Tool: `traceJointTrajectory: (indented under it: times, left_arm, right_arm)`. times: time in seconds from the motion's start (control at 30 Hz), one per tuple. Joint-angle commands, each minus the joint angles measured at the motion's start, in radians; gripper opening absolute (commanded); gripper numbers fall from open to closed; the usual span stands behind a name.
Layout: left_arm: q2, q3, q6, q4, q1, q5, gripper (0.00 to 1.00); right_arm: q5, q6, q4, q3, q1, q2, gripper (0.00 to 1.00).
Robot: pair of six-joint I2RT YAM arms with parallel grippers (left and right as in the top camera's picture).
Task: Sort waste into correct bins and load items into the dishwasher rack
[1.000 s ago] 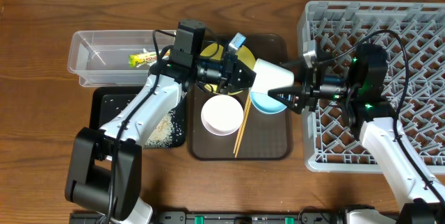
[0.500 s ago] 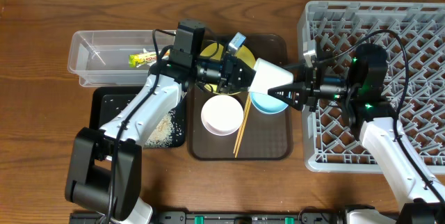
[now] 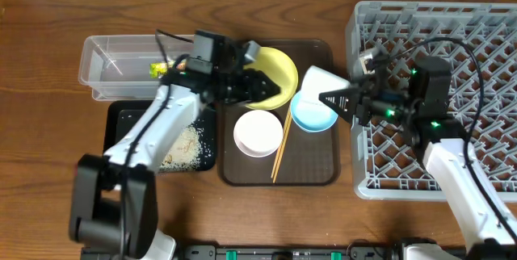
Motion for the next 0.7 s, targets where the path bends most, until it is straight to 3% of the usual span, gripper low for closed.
traceJointTrajectory:
  times: [0.0,0.13,0.37,0.5,0.67]
  left_arm:
    - [-0.143,0.003,0.083,-0.052,0.061,-0.145,0.38]
    - [-0.254,0.003,0.114,-0.179,0.12,-0.232,0.35]
    - [-0.402,0.003,0.123,-0.383,0.196,-0.508,0.31]
    - [-0.431,0.003,0.123,-0.394,0.21,-0.521,0.31]
    - [-0.428,0.003,0.122,-0.395,0.21,-0.52,0.31]
  right_arm:
    - [0.291,-0.069,-0.116,0.05,-0.005,-0.098,0.2]
    - [0.516,-0.071,-0.333,0.133,-0.019,-0.194,0.01]
    - [0.865,-0.071,-0.711,0.322,-0.087,-0.254,0.01]
    - [0.997,-0.065,-0.854,0.385,-0.137,-0.216,0.01]
    - [1.025,-0.045,-0.914,0.413,-0.197,-0.139,0.01]
